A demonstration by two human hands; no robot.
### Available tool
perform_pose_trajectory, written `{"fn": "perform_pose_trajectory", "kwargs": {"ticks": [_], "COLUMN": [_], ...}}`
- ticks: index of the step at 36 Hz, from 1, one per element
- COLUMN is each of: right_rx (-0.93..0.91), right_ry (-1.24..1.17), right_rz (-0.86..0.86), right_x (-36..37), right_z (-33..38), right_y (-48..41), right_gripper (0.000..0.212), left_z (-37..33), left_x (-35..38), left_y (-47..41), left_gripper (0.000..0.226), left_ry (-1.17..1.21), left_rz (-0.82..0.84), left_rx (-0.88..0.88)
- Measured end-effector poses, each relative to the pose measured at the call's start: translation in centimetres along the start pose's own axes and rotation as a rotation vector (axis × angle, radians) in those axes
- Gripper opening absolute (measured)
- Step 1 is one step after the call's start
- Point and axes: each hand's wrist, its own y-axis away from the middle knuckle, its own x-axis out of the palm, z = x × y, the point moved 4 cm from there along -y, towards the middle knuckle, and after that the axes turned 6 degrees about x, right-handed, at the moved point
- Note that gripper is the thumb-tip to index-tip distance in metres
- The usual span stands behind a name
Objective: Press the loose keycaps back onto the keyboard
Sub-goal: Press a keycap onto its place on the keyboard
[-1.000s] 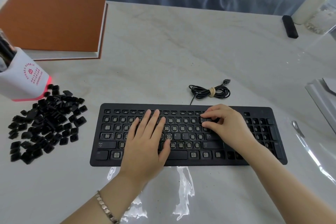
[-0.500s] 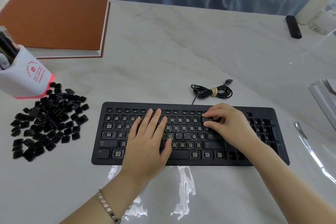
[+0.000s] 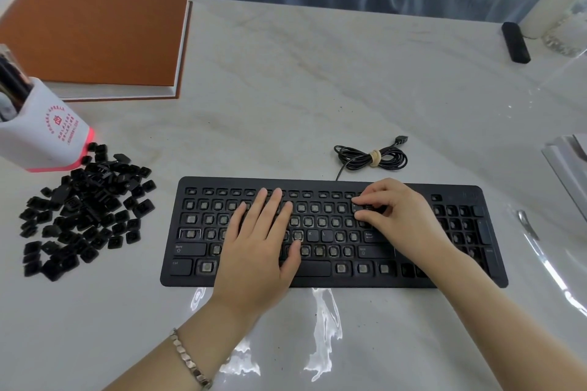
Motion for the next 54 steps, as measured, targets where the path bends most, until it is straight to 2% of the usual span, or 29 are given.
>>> {"fn": "perform_pose_trajectory", "kwargs": {"ticks": [5,8,10,13,28,32,35,38,41,44,48,54], "right_rx": [-0.033,-0.251,-0.311,-0.284,-0.184,-0.215,-0.256,-0.263,-0.273,-0.318,-0.315,-0.362], "right_ry": [0.046,0.241,0.335,0.392,0.448,0.377,0.251,0.206,0.178,0.104,0.074,0.284], "right_rz": [-0.081,-0.287,-0.364,-0.411,-0.335,-0.348,-0.256,-0.082,0.045,0.090,0.231,0.408], "right_x": [0.3,1.0,1.6,2.2,2.3,2.4,3.6,5.3,7.3,9.4,12.7,17.8], "right_z": [0.0,0.4,0.2,0.1,1.0,2.8,4.9,7.7,10.8,14.5,18.7,22.5], "right_y": [0.5,2.1,3.2,3.8,4.0,4.7,5.0,4.6,3.8,3.1,2.2,1.7], "right_gripper": [0.018,0.018,0.026,0.037,0.040,0.026,0.019,0.009,0.020,0.023,0.031,0.036], "left_z": [0.1,0.0,0.0,0.1,0.1,0.4,1.6,4.3,8.2,12.2,16.0,17.3], "left_x": [0.0,0.1,0.1,0.1,0.0,-1.0,-2.7,-4.7,-6.9,-9.0,-10.4,-10.4], "left_y": [0.0,0.0,0.1,0.1,0.0,0.3,1.4,2.9,4.3,5.7,7.7,8.8], "left_gripper": [0.050,0.051,0.051,0.051,0.051,0.044,0.037,0.034,0.034,0.040,0.039,0.038], "left_ry": [0.001,0.008,0.012,0.019,0.048,0.168,0.278,0.251,0.156,0.048,-0.052,0.057], "left_rz": [0.005,0.009,0.010,0.015,0.063,0.030,-0.031,-0.083,-0.134,-0.162,-0.078,-0.021], "left_rx": [-0.001,-0.002,0.002,0.004,0.003,0.042,0.021,-0.046,-0.182,-0.395,-0.617,-0.635]}}
